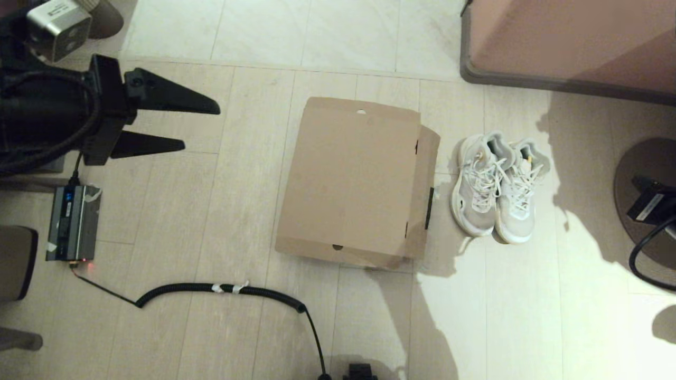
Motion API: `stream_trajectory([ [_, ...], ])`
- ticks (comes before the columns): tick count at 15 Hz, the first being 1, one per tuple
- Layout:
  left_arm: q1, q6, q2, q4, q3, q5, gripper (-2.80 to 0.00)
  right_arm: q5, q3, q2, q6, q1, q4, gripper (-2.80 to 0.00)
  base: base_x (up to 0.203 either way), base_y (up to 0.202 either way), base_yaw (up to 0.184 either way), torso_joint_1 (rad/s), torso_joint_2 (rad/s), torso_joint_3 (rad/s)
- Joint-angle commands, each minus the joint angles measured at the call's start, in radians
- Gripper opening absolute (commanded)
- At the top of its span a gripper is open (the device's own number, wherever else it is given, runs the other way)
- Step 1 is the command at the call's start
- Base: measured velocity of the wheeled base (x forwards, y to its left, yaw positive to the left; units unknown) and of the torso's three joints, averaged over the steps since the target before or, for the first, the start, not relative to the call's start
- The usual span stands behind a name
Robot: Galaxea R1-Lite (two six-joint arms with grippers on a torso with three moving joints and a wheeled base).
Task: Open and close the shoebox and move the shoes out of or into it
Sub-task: Open the shoe box
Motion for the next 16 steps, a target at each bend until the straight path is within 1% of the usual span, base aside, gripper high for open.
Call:
stream_trajectory([
  [1, 0.06, -0.002, -0.113, -0.021, 0.115, 0.002, 0.0, -0.002, 0.072, -0.119, -0.004, 0.069, -0.007, -2.8, 0.0, 0.0, 0.0, 0.0, 0.0, 0.0],
  [2, 0.09, -0.001, -0.17, -0.047, 0.184, 0.012, 0.0, -0.003, 0.106, -0.171, -0.017, 0.1, -0.006, -2.8, 0.0, 0.0, 0.0, 0.0, 0.0, 0.0],
  [4, 0.161, 0.009, -0.303, -0.114, 0.335, 0.043, 0.0, 0.003, 0.21, -0.287, -0.069, 0.135, -0.005, -2.8, 0.0, 0.0, 0.0, 0.0, 0.0, 0.0],
  [6, 0.242, 0.052, -0.457, -0.151, 0.472, 0.058, 0.0, 0.021, 0.312, -0.425, -0.106, 0.144, -0.002, -2.8, 0.0, 0.0, 0.0, 0.0, 0.0, 0.0],
  [9, 0.3, 0.116, -0.669, -0.167, 0.657, 0.072, 0.0, 0.034, 0.42, -0.63, -0.123, 0.148, 0.062, -2.8, 0.0, 0.0, 0.0, 0.0, 0.0, 0.0],
  [11, 0.329, 0.134, -0.798, -0.174, 0.753, 0.091, 0.0, 0.029, 0.451, -0.801, -0.125, 0.148, 0.186, -2.8, 0.0, 0.0, 0.0, 0.0, 0.0, 0.0],
  [13, 0.341, 0.143, -0.943, -0.181, 0.847, 0.1, 0.0, 0.026, 0.463, -1.032, -0.128, 0.147, 0.38, -2.8, 0.0, 0.0, 0.0, 0.0, 0.0, 0.0],
  [14, 0.345, 0.165, -1.007, -0.181, 0.908, 0.103, 0.0, 0.014, 0.467, -1.117, -0.128, 0.147, 0.452, -2.8, 0.0, 0.0, 0.0, 0.0, 0.0, 0.0],
  [15, 0.348, 0.222, -1.057, -0.18, 0.983, 0.111, 0.0, -0.013, 0.471, -1.167, -0.118, 0.147, 0.511, -2.8, 0.0, 0.0, 0.0, 0.0, 0.0, 0.0],
  [16, 0.35, 0.326, -1.095, -0.183, 1.064, 0.147, 0.0, -0.045, 0.475, -1.187, -0.105, 0.146, 0.594, -2.8, 0.0, 0.0, 0.0, 0.0, 0.0, 0.0],
])
